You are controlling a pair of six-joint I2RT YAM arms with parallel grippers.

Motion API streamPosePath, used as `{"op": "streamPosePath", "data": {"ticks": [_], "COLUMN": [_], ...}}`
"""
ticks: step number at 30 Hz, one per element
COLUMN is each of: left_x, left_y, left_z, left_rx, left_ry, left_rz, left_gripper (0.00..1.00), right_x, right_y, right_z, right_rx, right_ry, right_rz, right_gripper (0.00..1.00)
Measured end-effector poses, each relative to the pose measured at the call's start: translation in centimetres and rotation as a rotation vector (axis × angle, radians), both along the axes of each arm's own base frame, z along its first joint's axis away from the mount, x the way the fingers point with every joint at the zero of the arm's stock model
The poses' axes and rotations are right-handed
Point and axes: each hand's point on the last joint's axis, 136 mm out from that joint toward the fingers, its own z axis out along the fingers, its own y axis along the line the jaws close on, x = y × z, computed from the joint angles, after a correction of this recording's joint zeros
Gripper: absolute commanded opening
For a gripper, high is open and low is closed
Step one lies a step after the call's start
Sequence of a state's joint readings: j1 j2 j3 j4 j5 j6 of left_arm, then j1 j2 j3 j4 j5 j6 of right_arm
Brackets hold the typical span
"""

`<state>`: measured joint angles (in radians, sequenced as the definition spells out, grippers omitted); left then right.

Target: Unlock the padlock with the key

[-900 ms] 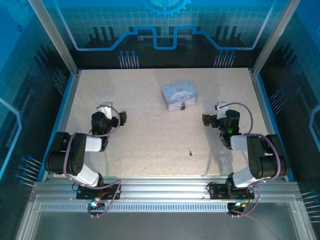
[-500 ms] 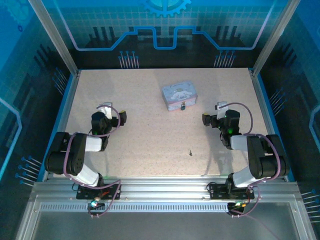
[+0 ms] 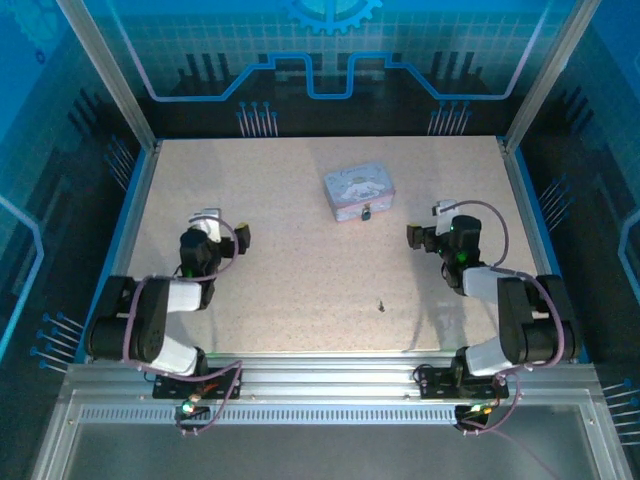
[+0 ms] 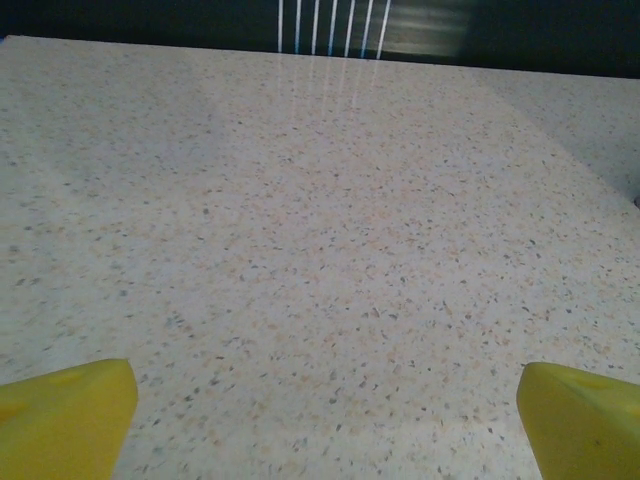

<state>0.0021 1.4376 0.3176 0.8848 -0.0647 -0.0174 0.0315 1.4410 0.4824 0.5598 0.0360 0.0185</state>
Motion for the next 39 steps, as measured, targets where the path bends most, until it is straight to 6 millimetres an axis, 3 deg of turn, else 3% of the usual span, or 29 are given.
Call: {"op": "streamPosePath", "data": {"ticks": [4, 8, 11, 14, 17, 19, 26, 30, 34, 39], "left_x": [-0.6, -0.4, -0.2, -0.6, -1.2, -1.7, -3.9, -3.9, -3.8, -3.7], "left_y": [0.3, 0.3, -0.1, -1.2, -2.5, -3.9, -13.3, -15.4, -16.3, -16.4], "left_z": [4.6, 9.0, 11.4, 12.3, 12.0, 11.3, 8.9, 6.9, 5.6, 5.5], "left_rx": [-0.017, -0.114, -0.211, -0.304, -0.394, -0.433, -0.508, -0.533, -0.546, -0.547], "left_ry": [-0.088, -0.127, -0.125, -0.090, -0.031, 0.018, 0.180, 0.251, 0.293, 0.290], "left_rz": [0.023, 0.048, 0.047, 0.012, -0.030, -0.064, -0.285, -0.309, -0.313, -0.311], "left_gripper": [0.99, 0.99, 0.99, 0.99, 0.99, 0.99, 0.99, 0.99, 0.99, 0.99], "right_x": [0.3, -0.7, -2.1, -4.3, -7.2, -9.3, -16.5, -19.2, -20.2, -20.7], "right_y": [-0.3, -0.4, 0.5, 2.8, 5.9, 7.8, 13.7, 14.9, 15.1, 14.9], "right_z": [3.9, 6.9, 7.9, 8.1, 7.2, 6.2, 1.3, -2.1, -4.6, -6.5], "right_rx": [0.002, 0.040, 0.087, 0.146, 0.189, 0.201, 0.199, 0.131, 0.060, -0.006], "right_ry": [-0.005, 0.040, 0.113, 0.206, 0.315, 0.396, 0.673, 0.821, 0.901, 0.961], "right_rz": [-0.025, -0.048, -0.048, -0.016, 0.041, 0.079, 0.197, 0.199, 0.176, 0.152], "right_gripper": [1.00, 1.00, 1.00, 1.00, 0.97, 0.90, 0.76, 0.62, 0.51, 0.43]}}
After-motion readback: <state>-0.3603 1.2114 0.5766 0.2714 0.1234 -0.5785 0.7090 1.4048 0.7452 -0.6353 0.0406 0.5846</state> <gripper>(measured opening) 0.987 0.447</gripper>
